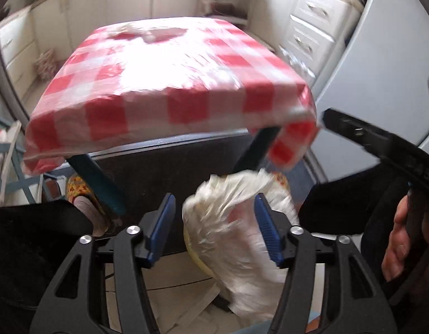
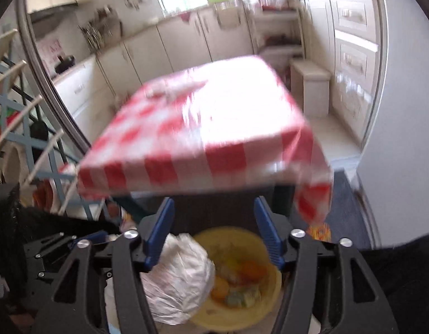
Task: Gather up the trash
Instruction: 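Carry the plastic and orange peel to the yellow bucket and open both tools, then swing the open right tool down toward the white bag on the floor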
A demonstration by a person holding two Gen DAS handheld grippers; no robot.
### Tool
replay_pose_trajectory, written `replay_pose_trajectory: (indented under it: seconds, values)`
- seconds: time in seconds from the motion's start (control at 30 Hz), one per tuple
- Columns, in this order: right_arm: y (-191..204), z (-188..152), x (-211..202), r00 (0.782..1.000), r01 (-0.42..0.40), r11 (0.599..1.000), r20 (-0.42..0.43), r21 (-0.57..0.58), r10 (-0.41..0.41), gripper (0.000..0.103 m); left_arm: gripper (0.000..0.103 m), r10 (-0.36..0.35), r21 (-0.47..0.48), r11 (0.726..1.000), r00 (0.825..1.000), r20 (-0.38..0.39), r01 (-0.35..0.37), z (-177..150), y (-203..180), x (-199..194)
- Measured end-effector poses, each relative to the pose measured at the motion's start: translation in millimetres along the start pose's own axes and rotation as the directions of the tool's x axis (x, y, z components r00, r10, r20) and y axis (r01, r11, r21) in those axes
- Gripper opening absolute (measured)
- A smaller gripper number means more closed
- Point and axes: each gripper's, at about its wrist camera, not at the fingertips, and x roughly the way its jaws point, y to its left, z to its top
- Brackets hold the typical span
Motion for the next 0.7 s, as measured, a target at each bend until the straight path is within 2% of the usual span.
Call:
replay_pose_trajectory:
  seconds: [0.13, 0.2, 0.23, 0.33, 0.47, 0.6, 0.7]
  values:
    - [-1.1, 9.7, -12.8, 0.994, -0.005, 1.0, 0.106, 0.017, 0.003, 0.07, 0.058, 0.001, -0.003, 1.0, 0.999, -0.039, -0.002, 0.6, 2.5, 9.0]
    - [-2.8, 14.6, -14.8, 0.991, -0.002, 1.0, 0.133, 0.023, -0.001, 0.072, 0.06, -0.012, 0.014, 1.0, 0.998, -0.061, 0.012, 0.2, -1.0, 13.8]
    - [-3.8, 17.9, -16.0, 0.989, -0.001, 1.0, 0.147, 0.029, -0.004, 0.074, 0.064, -0.016, 0.03, 0.999, 0.996, -0.085, 0.019, -0.5, -5.0, 18.3]
    - [-8.2, 23.8, -18.1, 0.986, -0.013, 0.998, 0.166, 0.056, 0.003, 0.074, 0.065, -0.055, 0.016, 0.998, 0.99, -0.127, 0.058, -0.9, -8.8, 27.5]
    - [-6.4, 26.4, -24.5, 0.981, -0.016, 0.999, 0.195, 0.048, 0.006, 0.074, 0.065, -0.074, -0.081, 0.994, 0.996, -0.058, 0.069, 7.0, 12.5, 12.9]
    - [-8.1, 33.2, -32.8, 0.968, -0.017, 0.998, 0.249, 0.061, 0.002, 0.076, 0.065, -0.059, -0.205, 0.977, 0.998, -0.007, 0.056, 10.6, 41.8, 1.8]
    - [-10.2, 37.8, -34.6, 0.962, -0.017, 0.997, 0.272, 0.073, -0.003, 0.077, 0.065, -0.036, -0.249, 0.967, 0.999, 0.034, 0.043, 13.0, 54.4, -6.2]
